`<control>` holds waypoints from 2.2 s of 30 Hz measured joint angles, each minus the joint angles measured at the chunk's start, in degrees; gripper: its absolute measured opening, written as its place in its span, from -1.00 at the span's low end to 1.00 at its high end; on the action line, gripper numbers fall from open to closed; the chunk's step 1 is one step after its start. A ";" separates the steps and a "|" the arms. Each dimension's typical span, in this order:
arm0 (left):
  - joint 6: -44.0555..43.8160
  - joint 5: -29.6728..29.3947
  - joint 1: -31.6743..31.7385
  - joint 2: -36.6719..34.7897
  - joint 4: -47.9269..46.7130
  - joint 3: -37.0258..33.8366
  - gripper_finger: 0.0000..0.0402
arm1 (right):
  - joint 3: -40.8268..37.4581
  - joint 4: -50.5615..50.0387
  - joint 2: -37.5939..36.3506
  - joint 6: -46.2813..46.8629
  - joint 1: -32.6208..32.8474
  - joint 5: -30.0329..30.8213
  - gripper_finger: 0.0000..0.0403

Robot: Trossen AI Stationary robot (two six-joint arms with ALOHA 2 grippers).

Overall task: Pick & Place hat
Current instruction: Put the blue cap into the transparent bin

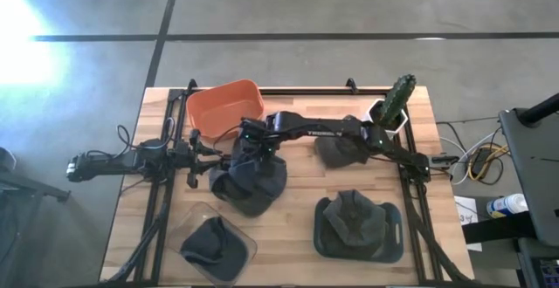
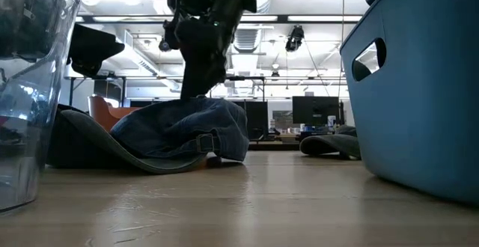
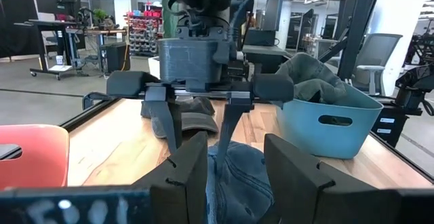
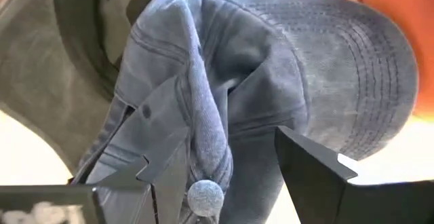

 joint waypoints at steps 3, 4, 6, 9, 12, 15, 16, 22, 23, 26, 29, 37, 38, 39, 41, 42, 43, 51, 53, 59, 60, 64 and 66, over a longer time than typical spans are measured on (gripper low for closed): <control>-0.01 0.00 -0.01 0.00 0.00 0.00 -0.30 | -0.47 -0.52 0.00 -0.50 -0.01 -0.31 0.04; 0.00 0.00 -0.01 0.00 0.00 0.00 -0.30 | -0.66 -0.71 0.00 -0.82 0.01 -0.31 0.04; -0.02 0.00 -0.01 0.00 0.00 0.00 -0.30 | -1.18 -0.82 0.00 -1.19 0.07 -0.42 0.04; 0.00 0.00 0.00 0.02 0.02 0.00 -0.30 | -2.82 -0.93 0.00 -1.02 0.19 -2.77 0.04; 0.00 0.00 -0.02 0.02 0.02 0.00 -0.30 | -5.05 -1.04 0.00 0.43 0.23 -3.65 -0.04; -0.02 0.00 -0.02 0.02 0.02 0.00 -0.30 | -6.75 -0.63 0.00 1.90 0.18 -5.08 -0.21; 0.00 0.00 0.00 0.02 0.02 0.00 -0.30 | -6.97 -0.61 0.02 2.48 0.17 -5.63 -0.28; 0.00 0.00 -0.02 0.02 0.02 0.00 -0.30 | -4.42 -1.81 0.00 3.44 0.38 -6.80 -0.81; -0.02 0.00 0.00 0.02 0.02 0.00 -0.30 | -3.26 -2.53 -0.03 2.98 0.49 -6.82 -0.88; -0.02 0.00 0.00 0.02 0.02 0.00 -0.30 | 0.61 -6.01 -0.51 2.01 0.47 -7.79 -0.89; -0.02 0.00 0.00 0.02 0.02 0.00 -0.30 | -0.48 -8.43 -4.34 2.45 0.47 -8.02 -0.90; 0.00 0.00 0.00 0.02 0.02 0.00 -0.30 | -0.50 -10.15 -14.74 7.17 -0.84 -23.22 -0.89; 0.00 0.00 -0.02 0.02 0.02 0.00 -0.30 | -0.50 -7.82 -15.68 8.75 -1.08 -27.43 -0.89; -0.01 0.00 0.00 0.04 0.02 0.00 -0.30 | -0.50 -5.00 -16.43 10.84 -1.16 -30.84 -0.88; -0.01 0.00 -0.02 0.04 0.02 0.00 -0.30 | -0.50 2.44 -17.43 14.96 -1.00 -35.82 -0.88; 0.00 0.00 -0.01 0.04 0.02 0.00 -0.30 | -0.50 6.77 -17.54 17.05 -0.83 -38.16 -0.88; 0.00 0.00 0.00 0.04 0.02 0.00 -0.30 | -0.52 11.18 -17.55 19.62 -0.63 -40.56 -0.88; 0.00 0.00 0.00 0.04 0.02 0.00 -0.30 | -0.59 45.29 -12.02 46.38 3.31 -54.13 -0.87; -0.01 0.00 -0.01 0.04 0.02 0.00 -0.30 | -0.59 51.15 -9.90 52.67 4.87 -56.15 -0.87; -0.02 0.00 -0.01 0.04 0.02 0.00 -0.30 | -0.63 63.36 -3.98 65.86 7.94 -58.85 -0.86; 0.00 0.00 -0.01 0.04 0.02 0.00 -0.30 | -0.63 65.23 -3.16 67.64 8.35 -58.93 -0.86; -0.02 0.00 -0.02 0.04 0.02 0.00 -0.30 | -0.61 68.64 -0.79 70.35 9.95 -57.23 -0.86; 0.00 0.00 -0.01 0.04 0.02 0.00 -0.30 | -0.57 68.78 0.02 70.38 10.39 -55.01 -0.86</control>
